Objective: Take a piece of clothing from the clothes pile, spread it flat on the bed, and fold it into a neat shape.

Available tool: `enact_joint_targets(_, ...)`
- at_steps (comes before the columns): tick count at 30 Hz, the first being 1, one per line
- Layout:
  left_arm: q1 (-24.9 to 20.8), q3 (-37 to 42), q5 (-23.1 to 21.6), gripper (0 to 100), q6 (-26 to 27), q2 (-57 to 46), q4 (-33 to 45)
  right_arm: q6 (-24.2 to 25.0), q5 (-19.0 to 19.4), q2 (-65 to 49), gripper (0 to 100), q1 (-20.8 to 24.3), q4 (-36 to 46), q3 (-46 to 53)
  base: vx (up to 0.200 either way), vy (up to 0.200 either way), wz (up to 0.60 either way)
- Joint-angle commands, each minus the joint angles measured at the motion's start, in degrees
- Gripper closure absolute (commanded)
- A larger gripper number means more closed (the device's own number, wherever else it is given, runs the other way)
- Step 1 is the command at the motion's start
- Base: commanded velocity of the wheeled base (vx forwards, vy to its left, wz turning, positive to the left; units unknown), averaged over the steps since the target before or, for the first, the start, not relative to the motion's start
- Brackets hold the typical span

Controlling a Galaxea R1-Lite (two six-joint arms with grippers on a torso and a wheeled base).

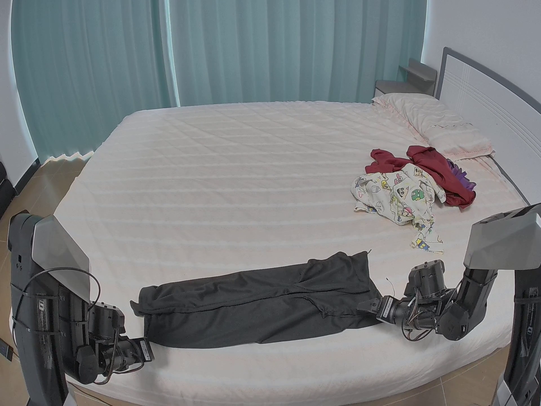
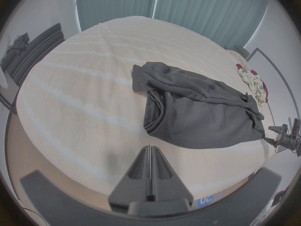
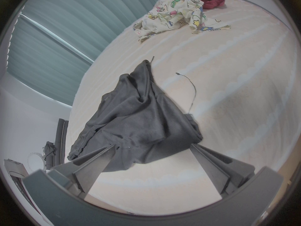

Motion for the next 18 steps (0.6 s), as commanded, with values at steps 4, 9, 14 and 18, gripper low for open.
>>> enact_joint_targets(4,-0.1,1.0,0.6,100,-0.2,-1.9,2.2,0.2,-0.1,-3.2,0,-2.0,6.1,-2.2,0.0,0.0,0.0)
enact_joint_targets(9,0.0,0.9,0.5,100,-0.3,-2.7,3.0,0.1,-0.5,-0.7,0,-2.5,7.2,-3.0,0.0,0.0,0.0)
enact_joint_targets(14,0.7,0.9,0.4,100,-0.4,-3.3,2.8,-1.1,-0.6,-0.5,0,-2.5,7.2,-2.3,0.0,0.0,0.0)
enact_joint_targets(18,1.2,1.0,0.4,100,-1.9,-4.8,3.1,-2.7,-0.6,-0.5,0,-2.5,7.2,-2.0,0.0,0.0,0.0)
